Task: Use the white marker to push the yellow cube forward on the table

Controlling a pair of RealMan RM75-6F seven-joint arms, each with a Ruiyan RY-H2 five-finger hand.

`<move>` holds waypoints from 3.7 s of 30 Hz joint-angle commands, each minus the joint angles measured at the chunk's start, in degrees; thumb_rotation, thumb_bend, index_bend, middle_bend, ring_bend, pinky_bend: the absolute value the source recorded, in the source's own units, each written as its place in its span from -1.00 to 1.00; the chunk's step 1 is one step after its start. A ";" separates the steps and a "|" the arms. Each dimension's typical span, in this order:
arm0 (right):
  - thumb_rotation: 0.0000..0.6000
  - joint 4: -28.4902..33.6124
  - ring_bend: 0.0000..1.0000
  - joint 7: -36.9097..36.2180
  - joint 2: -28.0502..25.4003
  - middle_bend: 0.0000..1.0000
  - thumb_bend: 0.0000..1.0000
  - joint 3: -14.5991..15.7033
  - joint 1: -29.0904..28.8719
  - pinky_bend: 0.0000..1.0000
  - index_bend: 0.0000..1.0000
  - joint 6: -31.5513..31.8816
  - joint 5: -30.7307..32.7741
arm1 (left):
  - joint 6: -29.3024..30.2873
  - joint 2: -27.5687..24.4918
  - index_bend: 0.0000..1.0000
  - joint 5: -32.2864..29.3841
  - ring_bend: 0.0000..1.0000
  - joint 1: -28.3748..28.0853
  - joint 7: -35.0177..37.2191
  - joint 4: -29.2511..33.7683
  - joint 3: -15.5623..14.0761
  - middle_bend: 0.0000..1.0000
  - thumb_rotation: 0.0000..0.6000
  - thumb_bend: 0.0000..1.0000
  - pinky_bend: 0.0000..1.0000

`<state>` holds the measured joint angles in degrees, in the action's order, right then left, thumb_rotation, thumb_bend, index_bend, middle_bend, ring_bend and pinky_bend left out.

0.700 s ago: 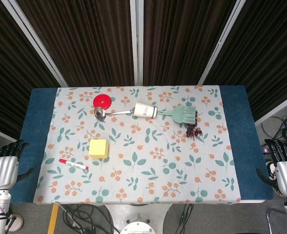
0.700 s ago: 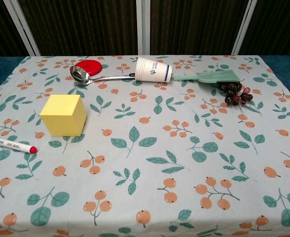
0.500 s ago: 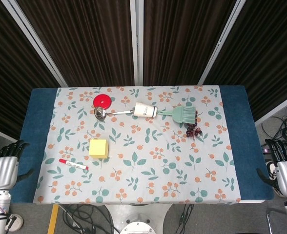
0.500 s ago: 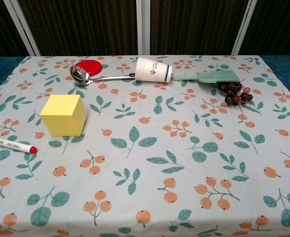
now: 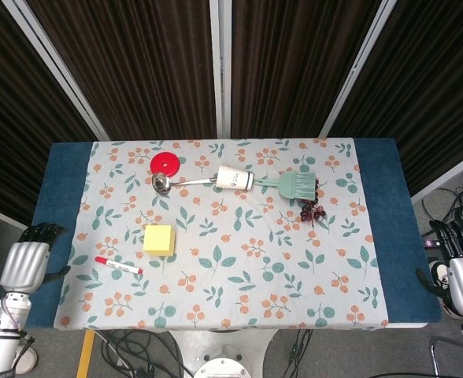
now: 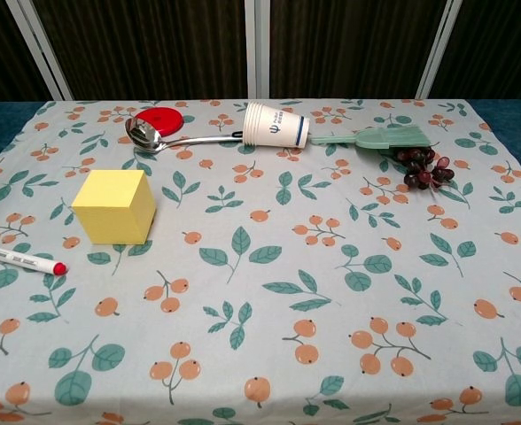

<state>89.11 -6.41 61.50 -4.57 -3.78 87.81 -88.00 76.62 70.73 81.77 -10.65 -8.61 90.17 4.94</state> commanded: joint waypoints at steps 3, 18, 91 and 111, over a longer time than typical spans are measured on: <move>1.00 0.20 -1.00 0.26 -0.35 -0.82 -0.65 -0.20 -0.28 -1.00 -1.00 -0.27 0.08 | -6.30 2.89 -0.24 1.01 -0.59 -5.06 1.97 -4.69 0.38 -0.20 1.00 -0.55 -0.59; 1.00 0.49 -1.00 0.53 -0.39 -0.81 -0.65 -0.25 -0.68 -1.00 -1.00 -1.21 0.72 | -17.40 11.70 -0.11 -2.91 -0.47 -11.96 -1.63 -12.76 -0.75 -0.04 1.00 -0.51 -0.59; 1.00 -0.67 -1.00 -1.38 -0.07 -0.78 -0.65 -0.30 -0.46 -1.00 -1.00 -2.42 2.43 | -15.05 17.70 0.11 -7.81 -0.22 -11.69 -16.76 -15.27 -4.82 0.22 1.00 -0.24 -0.59; 1.00 0.05 -1.00 -1.78 -0.50 -0.77 -0.65 -0.21 -0.34 -1.00 -1.00 -2.08 1.99 | -9.33 16.52 0.24 2.79 -0.12 -10.80 1.80 -24.68 -7.09 0.34 1.00 -0.15 -0.56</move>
<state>89.16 -8.19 61.00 -4.78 -4.13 85.72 -86.00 65.29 87.69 81.57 -21.69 -11.03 68.56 -1.29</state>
